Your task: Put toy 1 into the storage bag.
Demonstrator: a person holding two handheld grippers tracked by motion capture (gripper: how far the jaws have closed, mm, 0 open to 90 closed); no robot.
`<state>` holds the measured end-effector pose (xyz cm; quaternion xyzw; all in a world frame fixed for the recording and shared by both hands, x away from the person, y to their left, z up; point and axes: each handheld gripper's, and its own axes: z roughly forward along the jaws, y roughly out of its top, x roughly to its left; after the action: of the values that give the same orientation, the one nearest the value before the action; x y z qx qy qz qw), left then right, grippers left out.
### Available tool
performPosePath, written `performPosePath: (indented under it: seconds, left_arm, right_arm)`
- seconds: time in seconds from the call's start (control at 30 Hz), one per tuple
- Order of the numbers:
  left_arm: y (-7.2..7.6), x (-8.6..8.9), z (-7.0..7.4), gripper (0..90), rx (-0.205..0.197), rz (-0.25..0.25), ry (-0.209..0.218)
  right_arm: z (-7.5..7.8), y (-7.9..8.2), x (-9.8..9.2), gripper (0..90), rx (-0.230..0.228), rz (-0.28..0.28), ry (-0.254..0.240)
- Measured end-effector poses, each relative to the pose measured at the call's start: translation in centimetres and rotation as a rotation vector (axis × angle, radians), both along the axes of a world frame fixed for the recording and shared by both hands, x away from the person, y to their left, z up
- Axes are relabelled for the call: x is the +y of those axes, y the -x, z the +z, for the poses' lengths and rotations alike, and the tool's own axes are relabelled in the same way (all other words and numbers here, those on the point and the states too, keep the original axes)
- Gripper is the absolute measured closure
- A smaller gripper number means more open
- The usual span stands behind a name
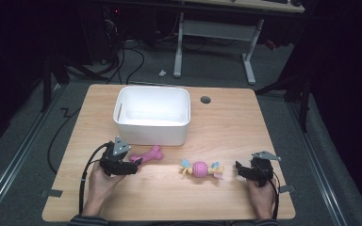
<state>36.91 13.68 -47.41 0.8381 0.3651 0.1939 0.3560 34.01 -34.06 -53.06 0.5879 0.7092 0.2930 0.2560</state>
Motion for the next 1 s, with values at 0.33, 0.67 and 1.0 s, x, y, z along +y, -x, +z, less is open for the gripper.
performPosePath:
  seconds: [0.33, 0.67, 1.0]
  left_arm:
    - [-1.1, -1.0, -0.9, 30.9, 0.049, -0.027, 0.013]
    - [-1.9, -2.0, -1.7, 35.2, 0.068, -0.058, -0.034]
    - [-2.6, -3.1, -2.4, 37.7, 0.077, -0.086, -0.08]
  right_arm:
    - [0.0, 0.0, 0.0, 22.1, 0.0, 0.002, 0.001]
    - [0.0, 0.0, 0.0, 22.1, 0.001, 0.002, 0.0]
    - [0.0, 0.0, 0.0, 22.1, 0.001, 0.003, 0.0]
